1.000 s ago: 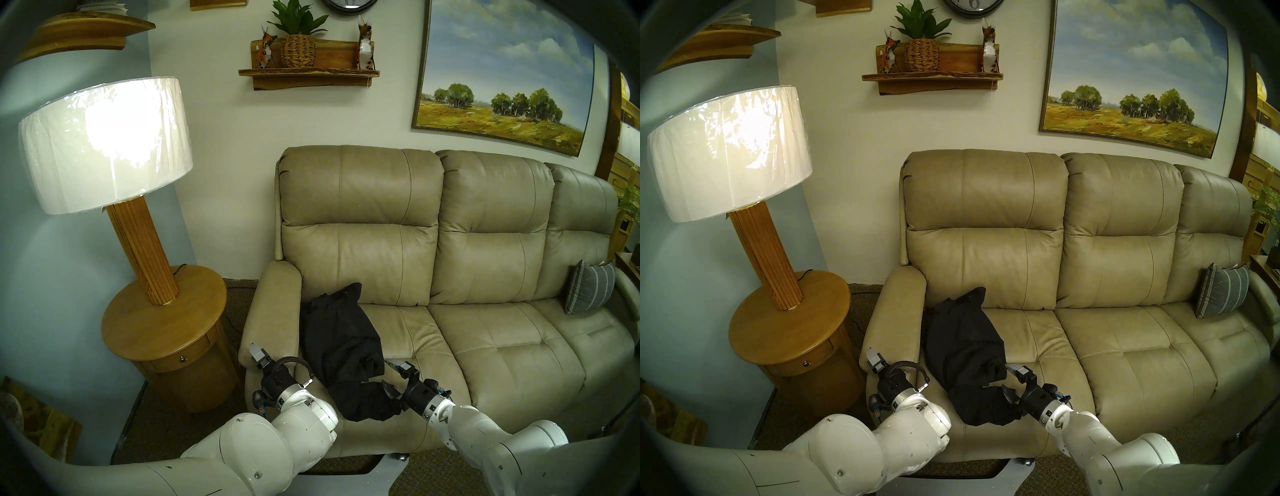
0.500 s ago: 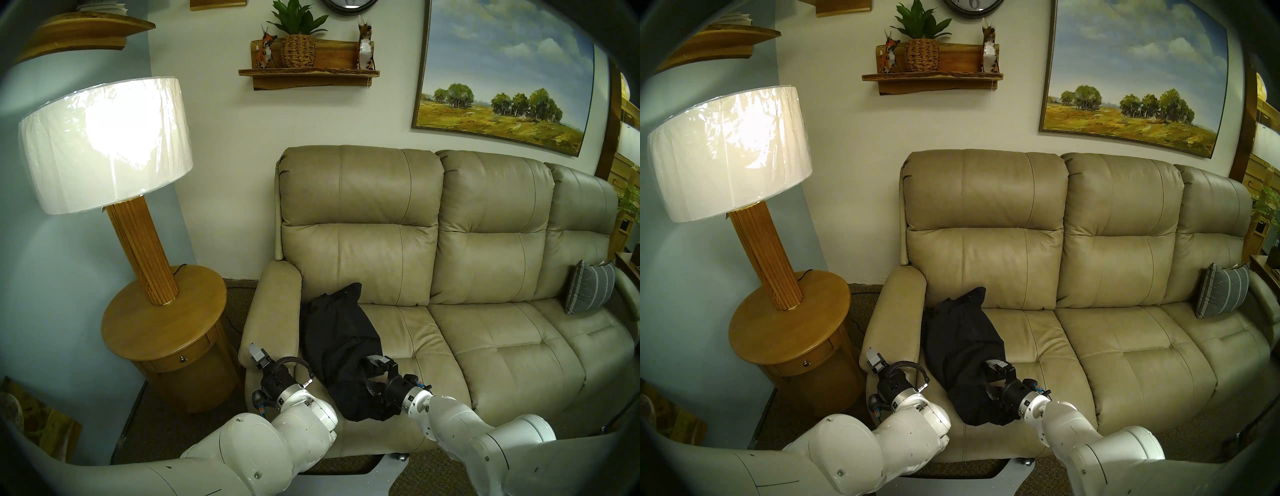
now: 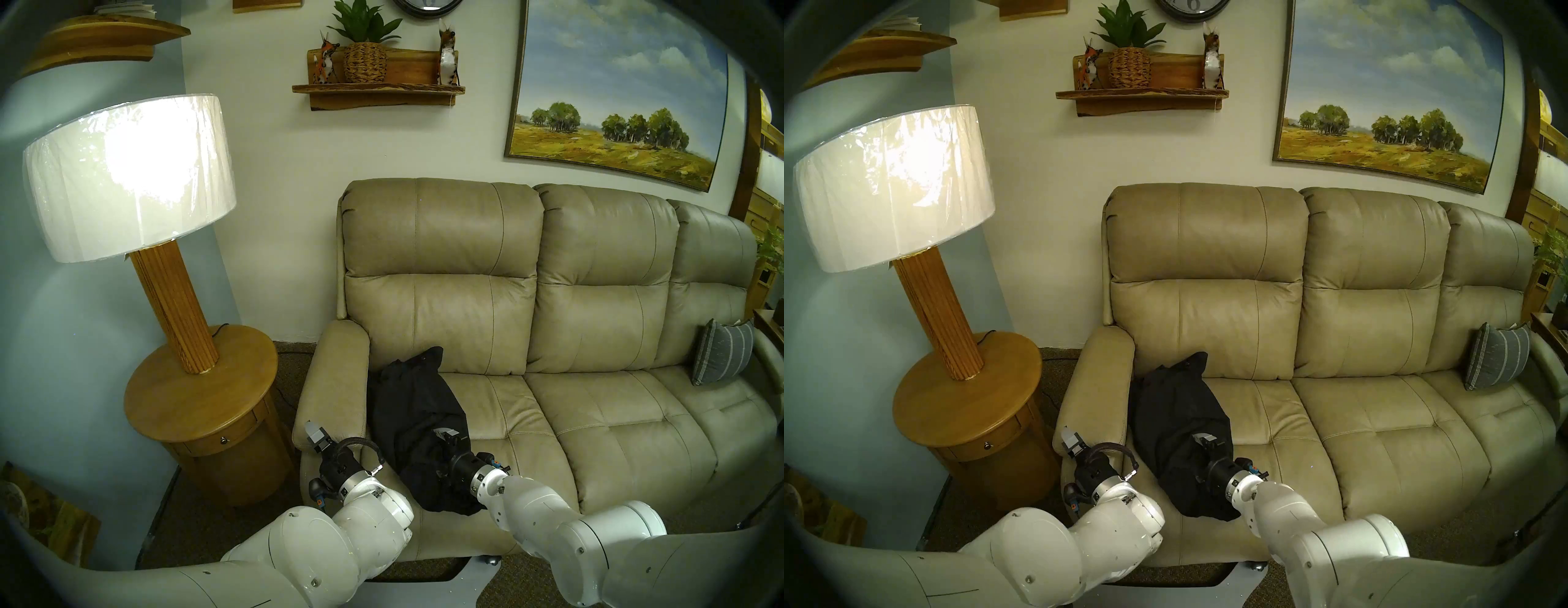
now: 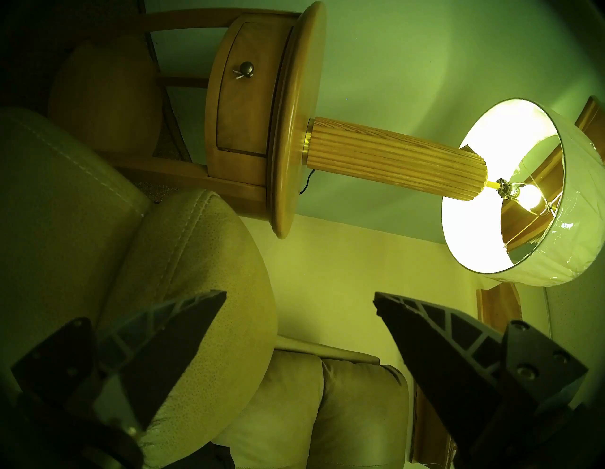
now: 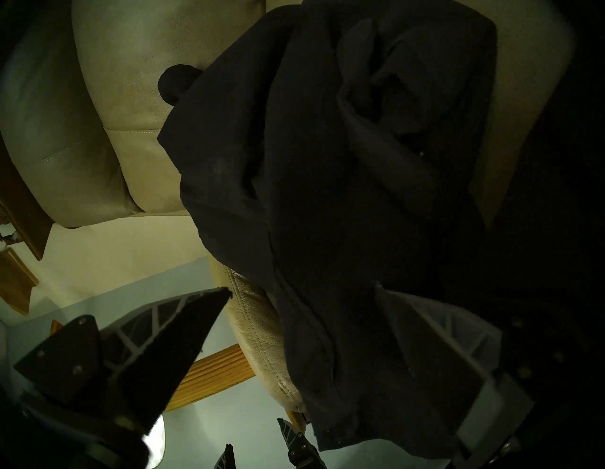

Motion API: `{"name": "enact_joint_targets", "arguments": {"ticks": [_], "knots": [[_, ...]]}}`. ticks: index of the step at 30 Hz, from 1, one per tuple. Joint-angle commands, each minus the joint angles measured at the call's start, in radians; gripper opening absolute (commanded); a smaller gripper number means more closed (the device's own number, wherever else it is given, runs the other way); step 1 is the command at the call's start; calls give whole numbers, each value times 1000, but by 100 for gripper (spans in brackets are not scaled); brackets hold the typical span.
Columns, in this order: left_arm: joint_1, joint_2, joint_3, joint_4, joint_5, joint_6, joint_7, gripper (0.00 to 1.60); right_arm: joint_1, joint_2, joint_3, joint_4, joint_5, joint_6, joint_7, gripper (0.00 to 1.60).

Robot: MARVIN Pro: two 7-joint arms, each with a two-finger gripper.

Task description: Drape jacket on sofa arm

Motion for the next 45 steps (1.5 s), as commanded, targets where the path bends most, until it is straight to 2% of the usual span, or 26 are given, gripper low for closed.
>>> {"name": "enact_joint_targets", "arguments": {"ticks": [1, 4, 8, 10, 11, 12, 13, 14, 15, 17, 24, 31, 39, 45], "knots": [[-7, 1, -1, -6, 0, 0, -7, 160, 55, -57, -16, 33, -18, -42, -109, 160], [-7, 1, -1, -6, 0, 0, -6, 160, 56, -72, -34, 45, -35, -73, -170, 160], [-7, 1, -1, -6, 0, 0, -7, 160, 38, -87, -44, 42, -47, -100, -172, 160], [-7, 1, -2, -6, 0, 0, -7, 160, 39, -83, -36, 41, -39, -73, -165, 160], [-7, 0, -2, -6, 0, 0, -8, 160, 38, -83, -26, 40, -31, -78, -160, 142], [-7, 1, -2, -6, 0, 0, -7, 160, 38, -80, -24, 37, -32, -76, -156, 76], [-7, 1, -2, -6, 0, 0, -8, 160, 36, -77, -25, 33, -33, -81, -149, 61], [-7, 1, -2, -6, 0, 0, -8, 160, 36, -76, -19, 32, -29, -86, -148, 9], [-7, 1, -2, -6, 0, 0, -7, 160, 31, -73, -21, 21, -34, -108, -127, 0], [-7, 1, -2, -6, 0, 0, -7, 160, 32, -66, -22, 0, -41, -144, -92, 0], [-7, 1, -1, -6, 1, 0, -3, 160, 116, -52, 6, -61, -25, -161, -36, 0], [-6, 1, -1, -6, 2, 0, -1, 160, 169, -104, 19, -142, -17, -167, 24, 0], [-7, 2, -1, -6, 3, 1, 1, 160, 213, -202, -24, -228, -39, -152, 59, 0], [-6, 1, -1, -6, 4, 1, 3, 160, 223, -253, -125, -284, -73, -119, 64, 0]]}}
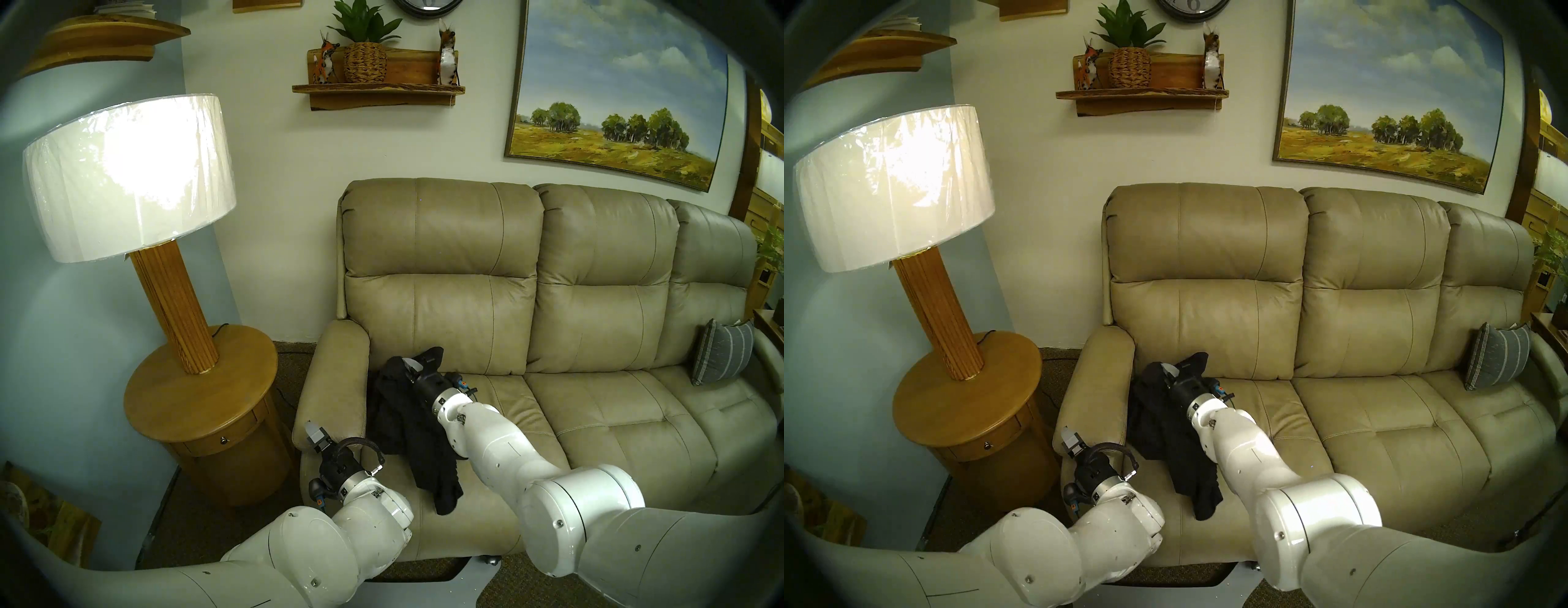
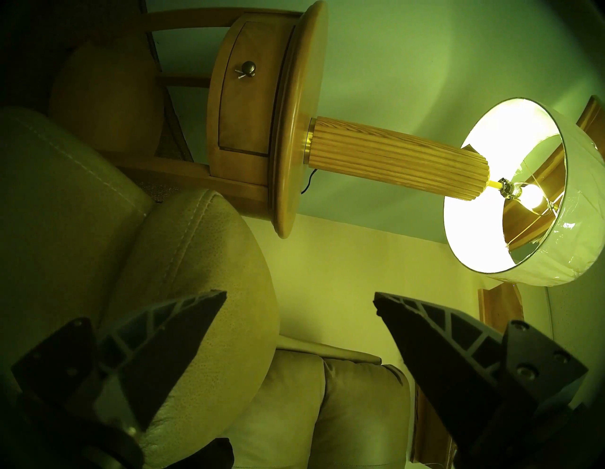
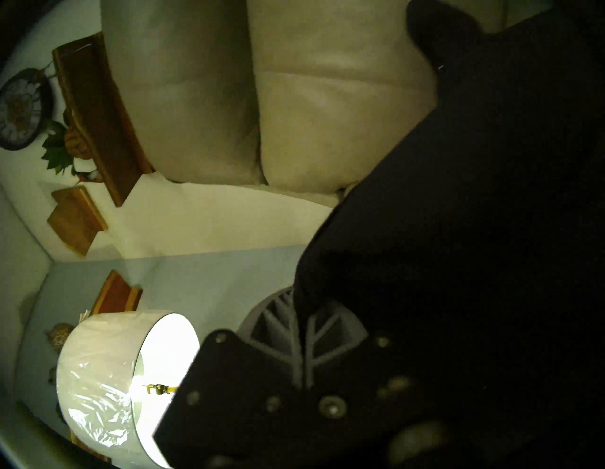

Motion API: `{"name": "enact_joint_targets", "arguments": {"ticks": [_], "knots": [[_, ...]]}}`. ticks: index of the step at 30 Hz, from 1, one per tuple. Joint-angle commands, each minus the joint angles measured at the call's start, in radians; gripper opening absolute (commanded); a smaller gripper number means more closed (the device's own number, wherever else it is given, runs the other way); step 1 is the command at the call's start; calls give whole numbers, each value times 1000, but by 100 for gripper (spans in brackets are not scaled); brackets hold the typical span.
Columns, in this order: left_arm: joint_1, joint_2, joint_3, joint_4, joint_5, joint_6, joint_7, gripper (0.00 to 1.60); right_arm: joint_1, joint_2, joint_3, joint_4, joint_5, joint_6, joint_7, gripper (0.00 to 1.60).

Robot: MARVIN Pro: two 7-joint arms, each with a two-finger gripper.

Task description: Drape jacket on sofa arm

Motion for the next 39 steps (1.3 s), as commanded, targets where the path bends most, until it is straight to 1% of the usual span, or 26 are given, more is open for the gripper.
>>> {"name": "enact_joint_targets", "arguments": {"ticks": [1, 2, 3, 4, 5, 8, 9, 10, 11, 13, 14, 16, 18, 21, 22, 23, 25, 26, 27, 32, 36, 39], "knots": [[-7, 0, 0, -6, 0, 0, -5, 160, 56, -107, -111, -91, -35, 39, 29, 0], [-7, 1, 0, -6, 0, 0, -4, 160, 50, -130, -124, -93, -48, 38, 26, 0], [-7, 0, 0, -6, 0, 0, -4, 160, 45, -125, -151, -102, -55, 42, 26, 0], [-7, 1, 0, -6, 0, 0, -4, 160, 38, -145, -163, -100, -62, 42, 16, 0], [-7, 1, 0, -6, 1, 0, -4, 160, 34, -146, -183, -105, -67, 42, 13, 0], [-7, 1, 0, -6, 1, 0, -5, 160, 19, -185, -220, -98, -83, 17, -12, 0], [-7, 0, 0, -6, 1, 0, -5, 160, 16, -179, -245, -103, -82, 19, -17, 0], [-7, 1, 0, -6, 1, 0, -5, 160, 14, -201, -247, -94, -88, 6, -27, 0], [-3, 4, 2, -6, 3, 2, -6, 160, 14, -198, -274, -98, -93, 3, -32, 0], [1, 8, 5, -6, 7, 6, -6, 160, 17, -234, -279, -76, -103, -14, -56, 0], [4, 9, 6, -6, 9, 7, -7, 160, 15, -221, -308, -88, -103, -12, -61, 0], [8, 14, 10, -6, 13, 11, -7, 160, 19, -252, -317, -70, -111, -30, -90, 0], [12, 17, 12, -6, 16, 14, -8, 160, 19, -256, -341, -72, -112, -37, -107, 0], [17, 22, 18, -6, 23, 22, -9, 160, 27, -284, -351, -47, -118, -61, -144, 0], [19, 25, 20, -6, 26, 26, -9, 160, 35, -302, -343, -27, -121, -75, -160, 0], [19, 24, 21, -6, 27, 27, -10, 160, 33, -293, -354, -32, -115, -78, -166, 0], [20, 25, 24, -6, 30, 32, -10, 160, 51, -322, -330, 8, -118, -106, -192, 0], [19, 24, 24, -6, 29, 33, -11, 160, 50, -316, -337, 4, -113, -109, -194, 0], [18, 23, 23, -6, 29, 33, -10, 160, 58, -328, -325, 20, -115, -124, -200, 0], [11, 18, 18, -6, 25, 28, -13, 160, 75, -339, -309, 44, -102, -154, -204, 0], [7, 15, 17, -6, 24, 26, 0, 160, 85, -348, -293, 61, -93, -178, -200, 0], [8, 15, 26, -6, 34, 21, 5, 160, 89, -358, -282, 66, -87, -193, -193, 0]]}}
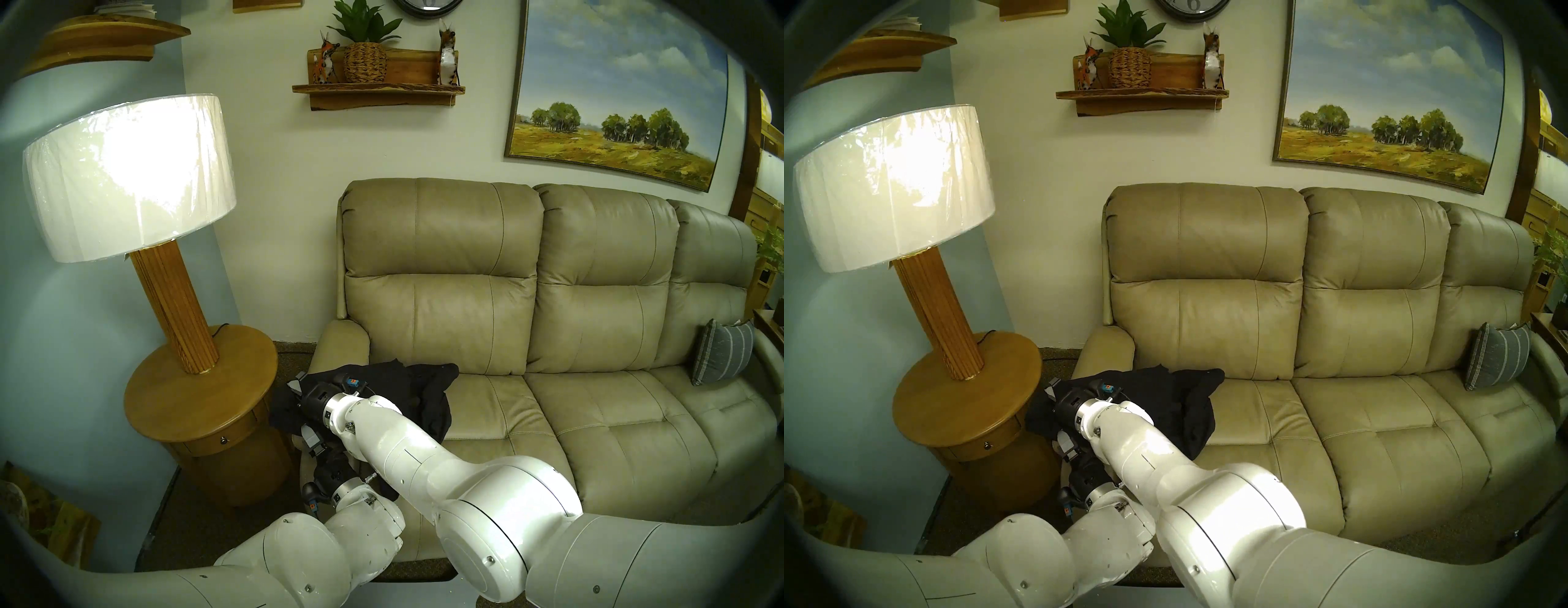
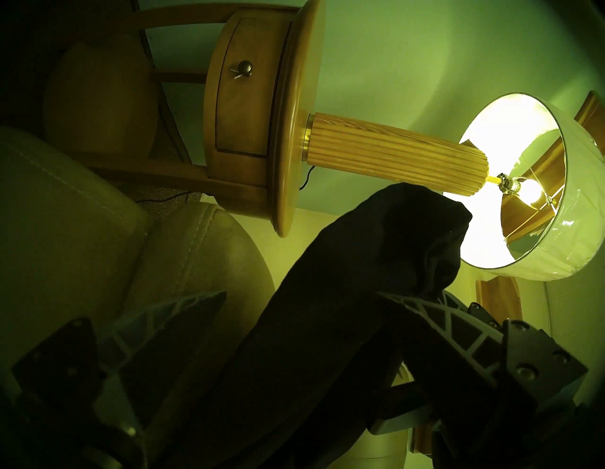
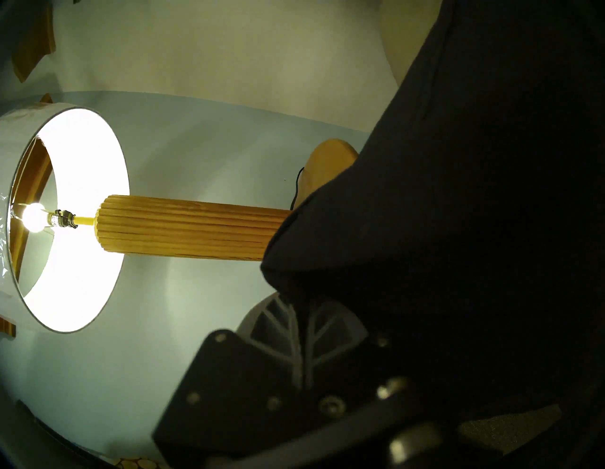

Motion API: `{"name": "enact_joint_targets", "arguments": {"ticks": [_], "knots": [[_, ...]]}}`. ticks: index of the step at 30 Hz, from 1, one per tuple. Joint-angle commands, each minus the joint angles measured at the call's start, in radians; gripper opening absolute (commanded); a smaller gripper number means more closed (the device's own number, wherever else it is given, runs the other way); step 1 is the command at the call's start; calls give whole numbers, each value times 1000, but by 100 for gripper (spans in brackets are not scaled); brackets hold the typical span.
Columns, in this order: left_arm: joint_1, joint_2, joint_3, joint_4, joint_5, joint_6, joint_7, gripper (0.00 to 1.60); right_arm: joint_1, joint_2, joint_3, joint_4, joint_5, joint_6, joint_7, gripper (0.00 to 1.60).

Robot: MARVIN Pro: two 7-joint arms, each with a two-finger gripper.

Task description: Drape jacket on sofa arm

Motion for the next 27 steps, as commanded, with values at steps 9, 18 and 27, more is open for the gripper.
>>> {"name": "enact_joint_targets", "arguments": {"ticks": [9, 18, 27], "knots": [[-9, -1, 35, -8, 34, -25, 1, 160, 50, -65, 28, 1, 23, -60, 63, 0], [-70, -55, 83, -6, 74, -2, -76, 160, 113, -34, 30, -9, 17, -24, 21, 0], [-92, -75, 89, -6, 76, 0, -87, 137, 147, -26, 29, -3, 18, 8, -1, 0]]}}
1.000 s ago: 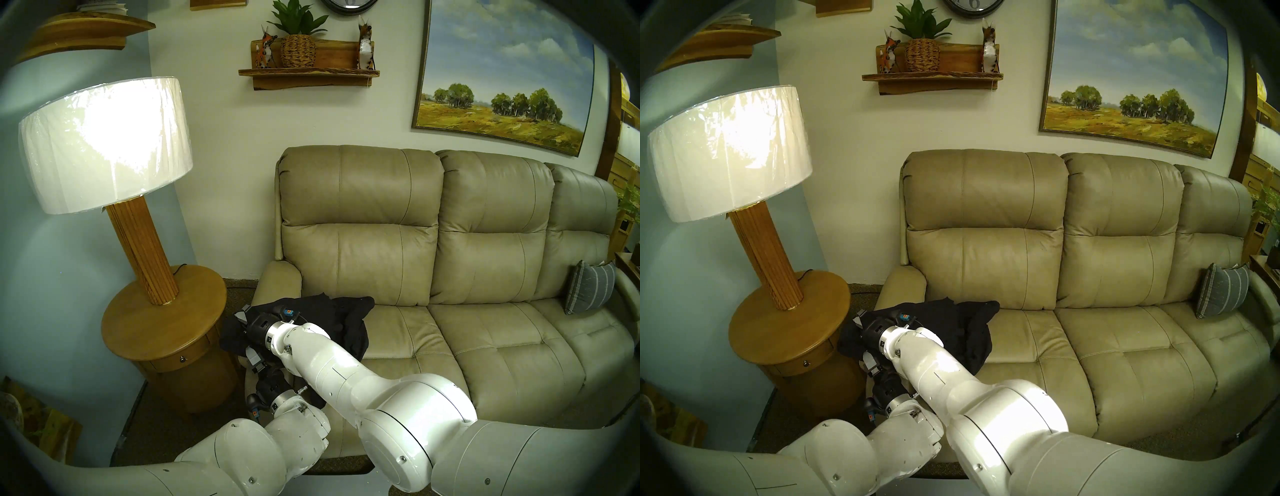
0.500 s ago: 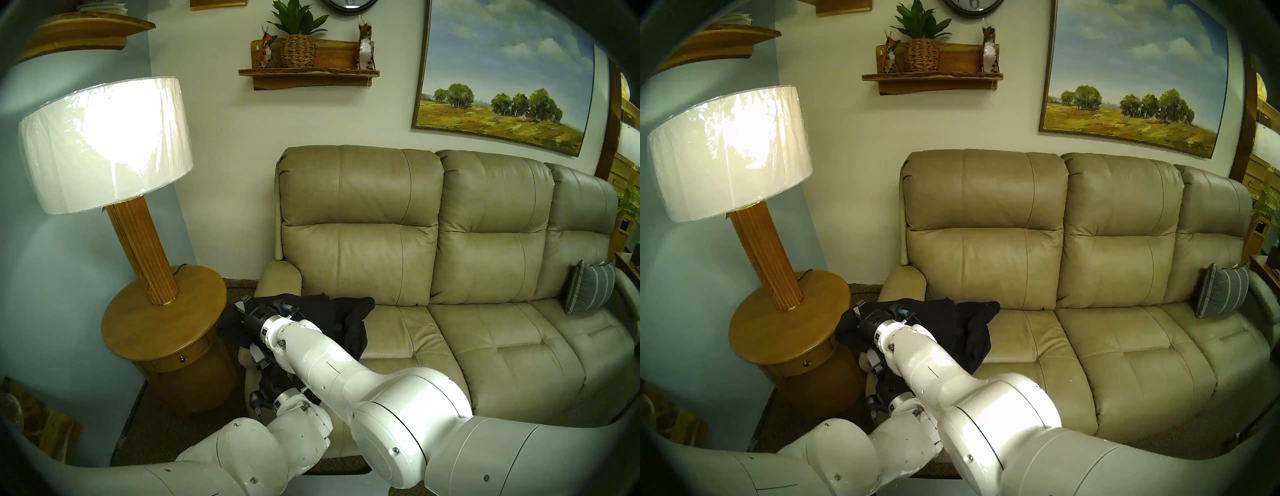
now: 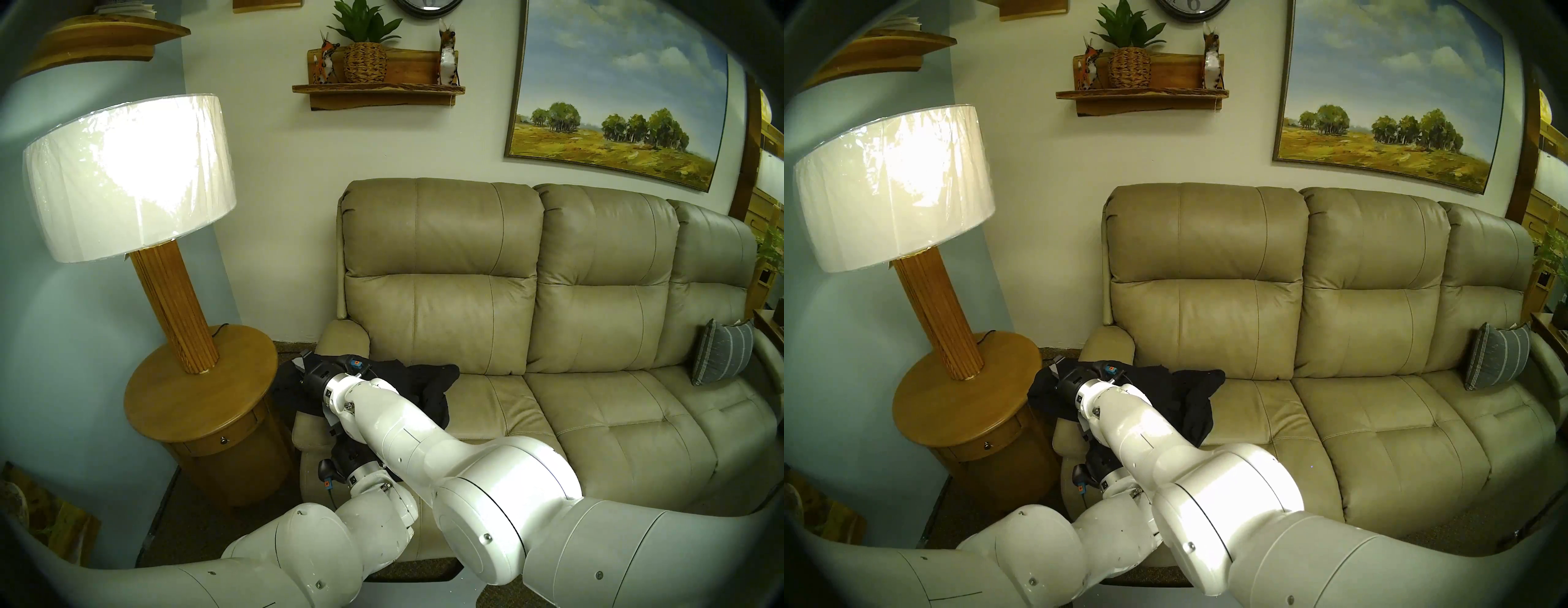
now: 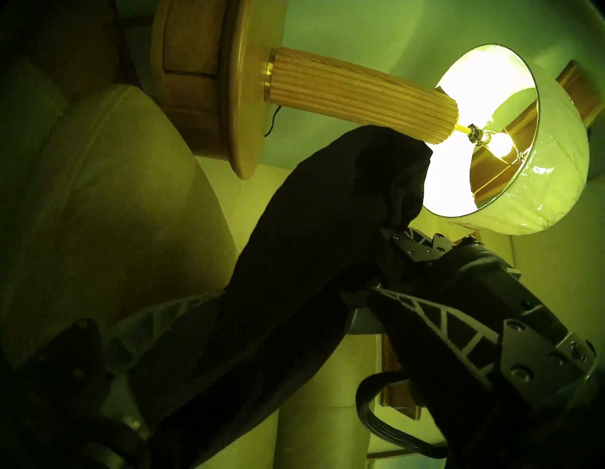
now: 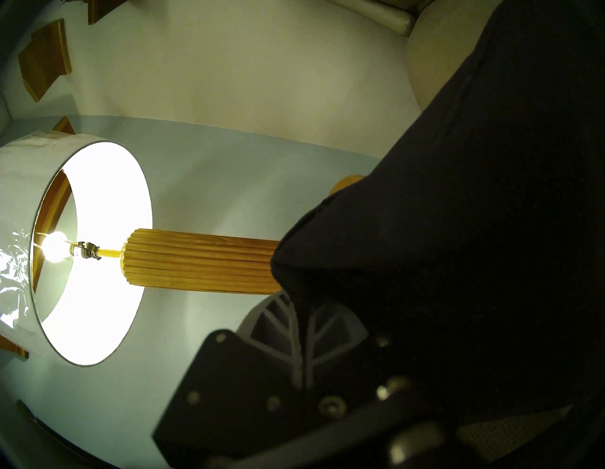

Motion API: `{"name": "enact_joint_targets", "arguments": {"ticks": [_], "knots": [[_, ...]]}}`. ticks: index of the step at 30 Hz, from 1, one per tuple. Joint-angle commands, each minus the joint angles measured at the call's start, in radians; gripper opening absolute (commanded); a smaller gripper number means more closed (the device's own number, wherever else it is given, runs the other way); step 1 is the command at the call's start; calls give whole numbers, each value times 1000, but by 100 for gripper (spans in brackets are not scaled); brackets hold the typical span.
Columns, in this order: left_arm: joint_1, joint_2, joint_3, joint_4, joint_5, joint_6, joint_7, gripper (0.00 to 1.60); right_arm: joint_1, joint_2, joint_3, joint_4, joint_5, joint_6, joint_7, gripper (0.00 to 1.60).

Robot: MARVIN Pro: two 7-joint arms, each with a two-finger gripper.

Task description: Drape jacket on sofa arm

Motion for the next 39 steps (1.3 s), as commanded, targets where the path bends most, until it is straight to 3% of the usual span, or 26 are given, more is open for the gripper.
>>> {"name": "enact_joint_targets", "arguments": {"ticks": [1, 2, 3, 8, 9, 10, 11, 12, 13, 15, 17, 21, 22, 39], "knots": [[-44, -35, 14, -6, 12, 1, -27, 115, 68, -22, -4, -26, 0, 29, -3, 0], [-45, -36, 15, -6, 13, 1, -28, 89, 70, -22, -4, -25, 1, 32, -4, 0], [-47, -38, 16, -6, 14, 1, -29, 82, 73, -21, -3, -23, 1, 37, -7, 0], [-53, -44, 19, -6, 18, -1, -32, 75, 83, -22, -2, -15, 4, 57, -17, 0], [-53, -45, 22, -6, 20, -1, -34, 65, 84, -20, -2, -12, 4, 60, -17, 0], [-53, -45, 22, -6, 20, -1, -34, 65, 84, -20, -2, -12, 4, 60, -17, 0], [-54, -45, 21, -6, 19, -2, -33, 62, 85, -21, -2, -11, 5, 64, -20, 6], [-54, -46, 21, -6, 20, -2, -35, 59, 86, -20, -1, -8, 5, 67, -21, 36], [-55, -46, 19, -6, 18, -4, -34, 56, 87, -20, -1, -7, 6, 70, -23, 48], [-56, -49, 10, -6, 10, -8, -38, 31, 87, -14, 3, -1, 9, 77, -26, 68], [-58, -51, -1, -6, -1, -12, -40, 9, 87, -8, 7, 0, 13, 80, -28, 70], [-63, -57, -26, -6, -21, -22, -45, 0, 86, 10, 16, -1, 19, 80, -31, 80], [-63, -57, -31, -6, -25, -24, -47, 0, 86, 20, 19, 0, 20, 80, -30, 160], [-113, -105, -99, -62, -95, -65, -111, 0, 104, 249, 175, -12, 102, 60, 43, 160]]}}
